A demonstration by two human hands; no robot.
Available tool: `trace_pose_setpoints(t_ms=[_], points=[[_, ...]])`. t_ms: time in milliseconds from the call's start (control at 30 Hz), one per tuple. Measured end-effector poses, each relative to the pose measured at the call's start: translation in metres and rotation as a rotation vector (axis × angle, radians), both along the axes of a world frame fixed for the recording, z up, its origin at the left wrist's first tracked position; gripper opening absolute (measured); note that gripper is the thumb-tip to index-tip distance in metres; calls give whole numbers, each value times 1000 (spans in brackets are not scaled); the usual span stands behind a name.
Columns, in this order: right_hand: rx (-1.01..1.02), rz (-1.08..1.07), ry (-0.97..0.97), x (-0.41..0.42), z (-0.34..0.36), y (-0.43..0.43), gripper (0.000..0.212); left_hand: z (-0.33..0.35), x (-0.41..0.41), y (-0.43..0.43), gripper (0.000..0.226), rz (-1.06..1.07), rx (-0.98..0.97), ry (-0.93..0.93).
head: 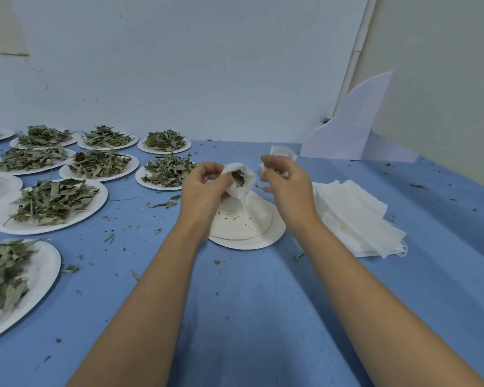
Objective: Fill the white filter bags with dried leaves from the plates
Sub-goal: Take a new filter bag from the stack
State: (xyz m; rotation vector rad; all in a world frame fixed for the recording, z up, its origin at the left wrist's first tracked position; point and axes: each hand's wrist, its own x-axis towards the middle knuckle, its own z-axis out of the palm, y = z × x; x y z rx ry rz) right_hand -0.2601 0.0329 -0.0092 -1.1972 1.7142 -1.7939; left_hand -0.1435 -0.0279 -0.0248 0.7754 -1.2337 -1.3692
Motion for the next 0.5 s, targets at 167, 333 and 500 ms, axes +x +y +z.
trace_pose_setpoints(t_ms=[167,333,500], points=[[120,309,-297,-6,-1,1,19,1,-1,2,15,-227,120,51],[133,426,-361,-14,-1,3,16,0,2,-2,17,-317,183,176],[110,290,-116,-10,1,3,16,0,0,1,18,-73,67,37]])
